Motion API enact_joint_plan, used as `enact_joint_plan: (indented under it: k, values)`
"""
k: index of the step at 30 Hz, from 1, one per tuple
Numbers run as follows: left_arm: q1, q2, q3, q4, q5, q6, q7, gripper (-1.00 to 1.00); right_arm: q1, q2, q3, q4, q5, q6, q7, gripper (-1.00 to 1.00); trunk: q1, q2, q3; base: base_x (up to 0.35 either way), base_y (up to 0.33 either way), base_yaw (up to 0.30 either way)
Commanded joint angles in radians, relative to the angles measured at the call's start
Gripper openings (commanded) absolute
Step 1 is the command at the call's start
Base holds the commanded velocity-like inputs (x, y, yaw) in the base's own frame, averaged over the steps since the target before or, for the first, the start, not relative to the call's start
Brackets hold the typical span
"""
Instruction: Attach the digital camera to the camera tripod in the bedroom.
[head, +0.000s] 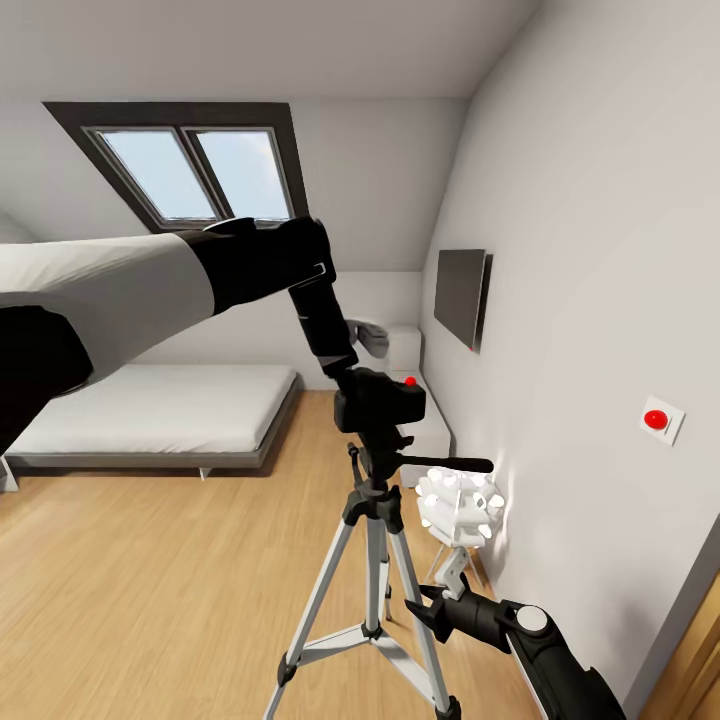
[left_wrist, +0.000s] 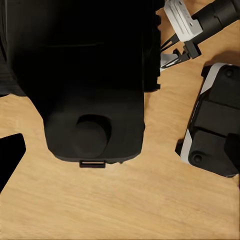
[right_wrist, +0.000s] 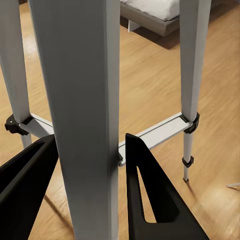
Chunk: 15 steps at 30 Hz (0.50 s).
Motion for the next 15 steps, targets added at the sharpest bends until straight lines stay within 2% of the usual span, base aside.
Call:
enact_joint_plan:
  k: [1,15]
  values:
    - [-0.001,0.0,-0.005,0.0,0.004,0.01,-0.004,1.0,0.0,0.0,0.0,-0.001,0.008,0.006,0.004,-1.0,0.0,-0.001,-0.001,0.0,0.0,0.0]
    - [-0.001,0.003,-0.004,0.0,-0.004,0.01,-0.007,1.0,0.002,0.0,0.0,-0.001,0.007,0.004,0.005,-1.0,0.0,-0.001,-0.001,0.0,0.0,0.0]
